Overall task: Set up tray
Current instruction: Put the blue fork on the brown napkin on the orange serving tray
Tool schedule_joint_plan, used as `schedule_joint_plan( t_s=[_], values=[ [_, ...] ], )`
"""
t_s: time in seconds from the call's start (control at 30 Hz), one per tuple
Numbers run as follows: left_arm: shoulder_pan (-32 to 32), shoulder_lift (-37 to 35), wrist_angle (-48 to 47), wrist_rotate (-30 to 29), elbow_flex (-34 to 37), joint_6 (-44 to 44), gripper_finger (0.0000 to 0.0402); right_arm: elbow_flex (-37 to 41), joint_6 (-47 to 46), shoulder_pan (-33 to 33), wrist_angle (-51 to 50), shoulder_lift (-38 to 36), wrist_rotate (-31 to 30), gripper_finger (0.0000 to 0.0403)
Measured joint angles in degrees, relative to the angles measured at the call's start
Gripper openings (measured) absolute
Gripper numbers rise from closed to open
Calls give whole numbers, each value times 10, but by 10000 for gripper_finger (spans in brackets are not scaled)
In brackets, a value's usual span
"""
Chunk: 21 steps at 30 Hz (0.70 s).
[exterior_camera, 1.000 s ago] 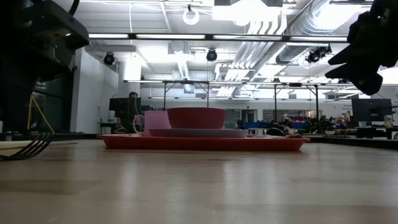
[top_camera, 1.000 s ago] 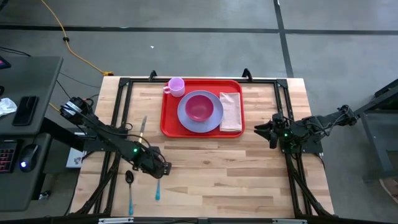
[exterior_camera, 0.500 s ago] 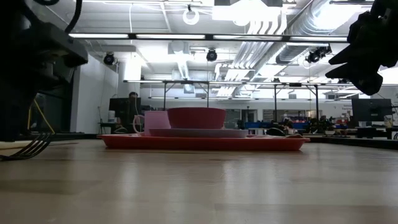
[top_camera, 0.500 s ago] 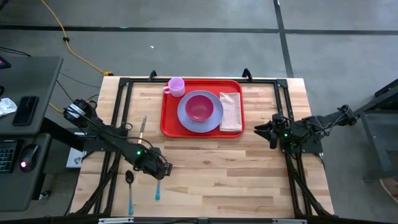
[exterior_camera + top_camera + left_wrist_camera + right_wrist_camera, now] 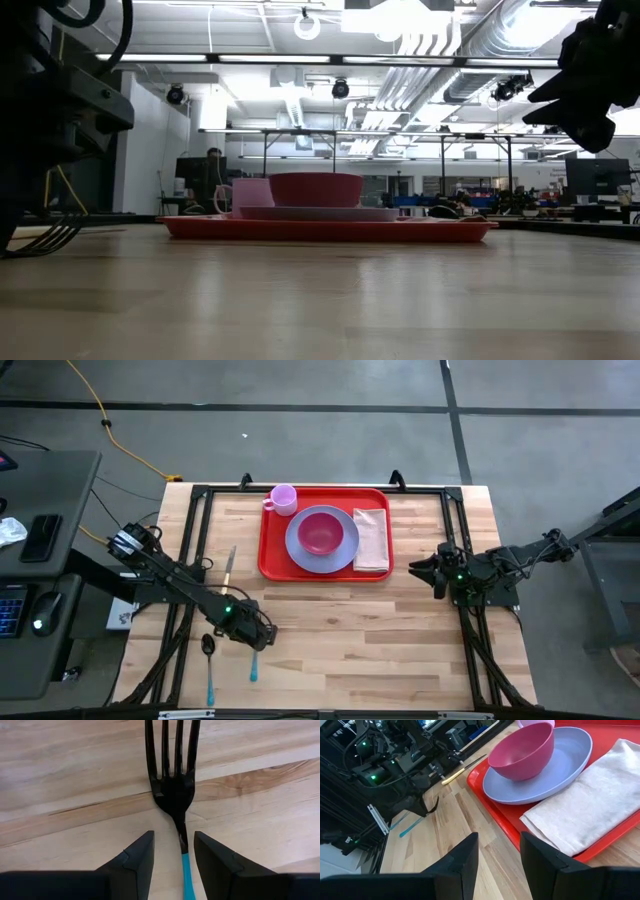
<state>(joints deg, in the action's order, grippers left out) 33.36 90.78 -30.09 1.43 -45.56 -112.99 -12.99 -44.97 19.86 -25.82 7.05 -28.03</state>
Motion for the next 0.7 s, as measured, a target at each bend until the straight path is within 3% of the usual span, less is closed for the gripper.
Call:
schedule_joint_plan(
  t_s=[0.43,0.7],
  values=[
    [-2,36,-10,30,-2,0,172,0,0,0,3,0,-2,123],
    [-36,40,-16,70,-1,-1,172,0,0,0,4,0,-4,123]
  ],
)
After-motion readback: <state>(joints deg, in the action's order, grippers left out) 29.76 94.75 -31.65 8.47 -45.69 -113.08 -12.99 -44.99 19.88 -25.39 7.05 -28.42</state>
